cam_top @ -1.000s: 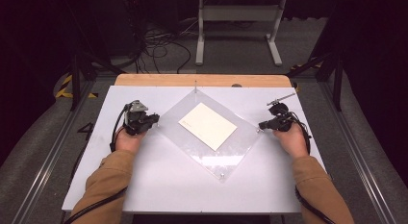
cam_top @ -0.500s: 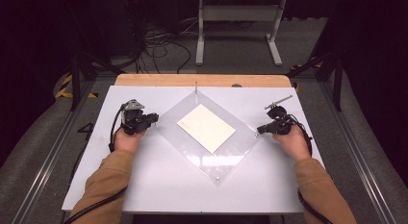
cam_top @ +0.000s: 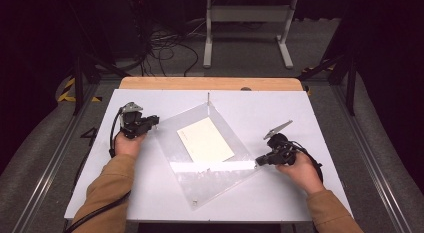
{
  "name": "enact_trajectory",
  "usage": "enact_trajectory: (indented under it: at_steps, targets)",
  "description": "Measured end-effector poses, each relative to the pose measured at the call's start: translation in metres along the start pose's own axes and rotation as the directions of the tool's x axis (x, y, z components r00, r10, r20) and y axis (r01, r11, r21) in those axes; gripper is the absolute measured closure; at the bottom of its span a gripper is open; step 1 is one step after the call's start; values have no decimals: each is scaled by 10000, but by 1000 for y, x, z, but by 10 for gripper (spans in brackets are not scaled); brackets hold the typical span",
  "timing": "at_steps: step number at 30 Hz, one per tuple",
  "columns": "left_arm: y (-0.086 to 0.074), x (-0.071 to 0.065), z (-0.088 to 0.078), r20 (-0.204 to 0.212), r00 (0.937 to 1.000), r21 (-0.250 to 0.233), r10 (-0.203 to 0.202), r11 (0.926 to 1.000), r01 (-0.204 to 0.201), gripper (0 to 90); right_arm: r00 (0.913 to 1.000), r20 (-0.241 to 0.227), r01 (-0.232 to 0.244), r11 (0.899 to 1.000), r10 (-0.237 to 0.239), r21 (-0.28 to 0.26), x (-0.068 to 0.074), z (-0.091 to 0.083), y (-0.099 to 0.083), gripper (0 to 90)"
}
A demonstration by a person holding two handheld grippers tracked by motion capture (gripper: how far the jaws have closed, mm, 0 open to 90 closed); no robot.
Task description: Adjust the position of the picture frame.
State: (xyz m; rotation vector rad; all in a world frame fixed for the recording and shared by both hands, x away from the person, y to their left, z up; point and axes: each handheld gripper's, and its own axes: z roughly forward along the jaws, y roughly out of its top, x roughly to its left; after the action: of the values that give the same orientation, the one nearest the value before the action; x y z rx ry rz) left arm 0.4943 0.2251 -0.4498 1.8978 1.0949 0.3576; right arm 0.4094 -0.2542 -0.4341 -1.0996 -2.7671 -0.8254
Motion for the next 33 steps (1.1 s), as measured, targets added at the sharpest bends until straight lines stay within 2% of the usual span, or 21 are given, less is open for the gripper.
enact_trajectory:
  at_steps: [4,7,10,12,16,19,22,27,29,33]
  targets:
    - [1,0,1,-75,9999,-10,-102,9999,102,798,9996,-180,242,9995,-239,180,10,2,-1,896]
    - [1,0,0,-87,9999,27,-138,9999,139,801,9990,-359,270,9996,-271,-23,6,2,-3,895]
    - [3,-1,1,-422,9991,102,63,9999,-58,825,9999,0,152,9990,-152,-420,3,-1,-5,895]
    - [10,-4,3,-723,9970,242,268,9994,-251,846,10000,92,-13,9971,20,-755,0,-10,-8,895]
    - [21,-11,8,-915,9949,120,423,9991,-414,848,9998,189,-72,9955,90,-945,-1,-16,-12,895]
    - [33,-18,13,-636,9959,-96,637,9979,-645,847,9994,263,-177,9933,208,-1138,-2,-23,-16,895]
    - [45,-30,23,-536,9913,-111,1204,9926,-1211,847,9989,367,-222,9902,275,-1378,-4,-31,-21,895]
    - [58,-42,47,-225,9905,-13,1356,9908,-1357,846,9972,447,-524,9872,598,-1509,-8,-40,-33,895]
    - [61,-47,58,1,9923,42,1235,9923,-1235,846,9963,474,-635,9865,713,-1509,-10,-41,-38,895]
    - [66,-53,77,162,9893,341,1449,9888,-1454,844,9948,484,-812,9847,896,-1543,-11,-44,-45,895]
